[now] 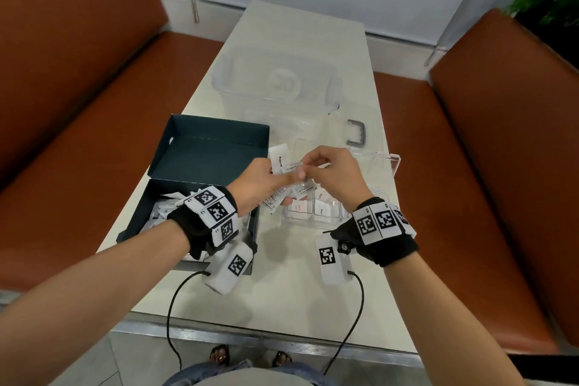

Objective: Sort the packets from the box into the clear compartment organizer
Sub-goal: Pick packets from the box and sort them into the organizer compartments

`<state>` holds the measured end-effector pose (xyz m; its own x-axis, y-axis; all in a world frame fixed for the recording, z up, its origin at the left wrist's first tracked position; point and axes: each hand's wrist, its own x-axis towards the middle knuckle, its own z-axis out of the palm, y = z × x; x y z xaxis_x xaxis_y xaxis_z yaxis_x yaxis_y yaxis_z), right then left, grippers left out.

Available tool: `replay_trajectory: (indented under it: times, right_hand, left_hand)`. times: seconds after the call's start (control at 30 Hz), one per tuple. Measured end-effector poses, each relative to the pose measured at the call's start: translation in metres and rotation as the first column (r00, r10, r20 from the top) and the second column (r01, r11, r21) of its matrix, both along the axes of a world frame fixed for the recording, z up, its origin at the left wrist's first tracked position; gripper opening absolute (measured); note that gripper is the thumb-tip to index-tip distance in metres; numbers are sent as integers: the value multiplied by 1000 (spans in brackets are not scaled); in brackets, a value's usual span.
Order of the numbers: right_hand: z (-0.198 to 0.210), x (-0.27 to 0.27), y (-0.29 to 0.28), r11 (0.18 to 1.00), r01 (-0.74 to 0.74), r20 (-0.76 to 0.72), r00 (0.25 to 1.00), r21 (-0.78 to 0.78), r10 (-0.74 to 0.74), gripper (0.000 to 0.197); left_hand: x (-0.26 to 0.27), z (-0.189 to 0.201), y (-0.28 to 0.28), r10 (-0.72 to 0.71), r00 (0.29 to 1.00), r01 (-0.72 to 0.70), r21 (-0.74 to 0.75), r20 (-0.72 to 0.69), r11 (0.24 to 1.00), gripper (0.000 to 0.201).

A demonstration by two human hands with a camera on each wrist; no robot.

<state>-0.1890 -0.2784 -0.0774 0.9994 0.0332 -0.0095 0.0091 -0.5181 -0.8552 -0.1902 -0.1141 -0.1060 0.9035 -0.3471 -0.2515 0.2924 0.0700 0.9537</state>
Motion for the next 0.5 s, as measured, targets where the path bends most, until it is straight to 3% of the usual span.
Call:
replay_trajectory:
  times: [0.13, 0.23, 0.37, 0.5]
  right_hand:
    - [12, -2, -17, 977, 54, -39, 998, 207, -47, 10]
    - [19, -4, -33, 959, 66, -11, 998, 277, -66, 10]
    - [15, -12, -48, 975, 26, 10, 1000, 222, -29, 12]
    - [4, -25, -63, 989, -40, -24, 999, 141, 43, 14]
  left_hand:
    - [0, 2, -3, 12, 994, -17, -53, -107, 998, 45]
    - [1, 1, -5, 46, 985, -54, -48, -164, 997, 46]
    - [1, 5, -19, 52, 973, -81, -118, -227, 990, 45]
    - [1, 9, -39, 44, 986, -54, -60, -162, 997, 24]
